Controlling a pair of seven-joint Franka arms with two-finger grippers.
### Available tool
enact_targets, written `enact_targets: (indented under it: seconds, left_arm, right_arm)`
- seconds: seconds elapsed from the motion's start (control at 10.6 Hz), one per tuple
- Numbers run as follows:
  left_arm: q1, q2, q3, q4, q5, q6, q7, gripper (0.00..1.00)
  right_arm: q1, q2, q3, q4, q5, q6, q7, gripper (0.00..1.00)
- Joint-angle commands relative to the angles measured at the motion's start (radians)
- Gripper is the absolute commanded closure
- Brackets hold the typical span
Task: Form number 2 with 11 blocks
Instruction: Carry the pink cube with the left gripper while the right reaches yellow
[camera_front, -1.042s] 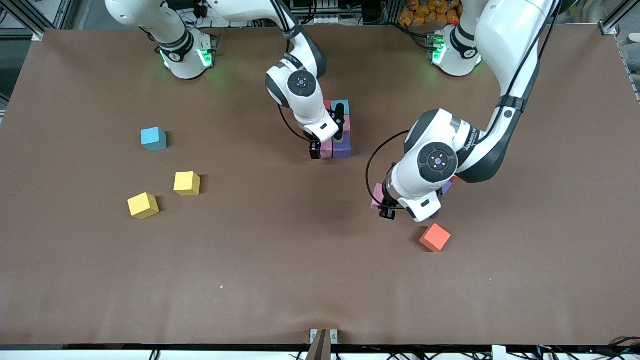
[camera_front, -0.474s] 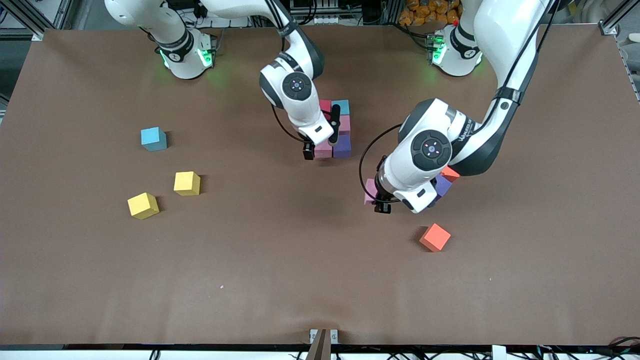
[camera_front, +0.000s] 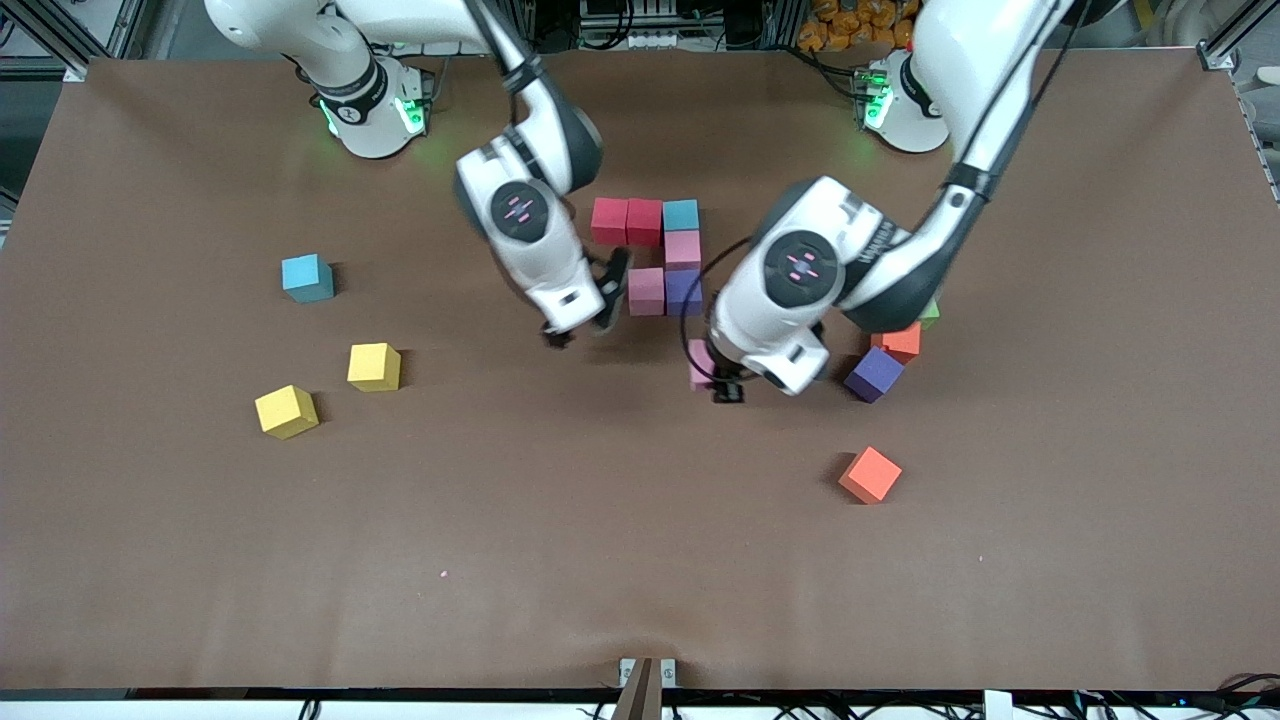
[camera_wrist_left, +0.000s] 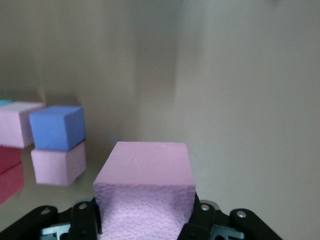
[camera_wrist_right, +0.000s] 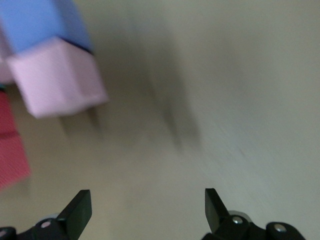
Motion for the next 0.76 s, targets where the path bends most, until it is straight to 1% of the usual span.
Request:
enact_targets:
  seconds: [0.0,0.19,0.28,0.38,0.57,0.66]
  left_arm:
    - [-0.082,0.029,0.005,-0.001,0.007,0.042,-0.081,0.73]
    - [-0.16,0.077,0.017,0.002,0.009,0.1,-0.173,0.74]
    - [-0.191,0.083,0.027,0.002,0.009,0.137,-0.206,0.74]
    - [-0.209,0.086,0.031,0.004,0.007,0.153,-0.232,0.74]
    - [-0.263,0.094,0.032,0.004,0.009,0.166,-0.288,0.74]
    - [-0.285,0.103,0.032,0.002,0.009,0.166,-0.313,0.74]
  right_arm:
    - [-0.012,-0.031,-0.13,-0.032,-0.001,-0.041,0.007,0.0]
    - [-0.027,-0.022,-0.234,-0.036,-0.001,-0.03,0.02,0.0]
    - [-0.065,-0.025,-0.259,-0.041,-0.001,-0.028,0.05,0.0]
    - [-0.111,-0.026,-0.281,-0.041,-0.001,-0.025,0.063,0.0]
    - [-0.221,-0.026,-0.288,-0.062,0.002,0.019,0.067,0.0]
    - [-0.263,-0.029,-0.288,-0.106,0.002,0.094,0.076,0.0]
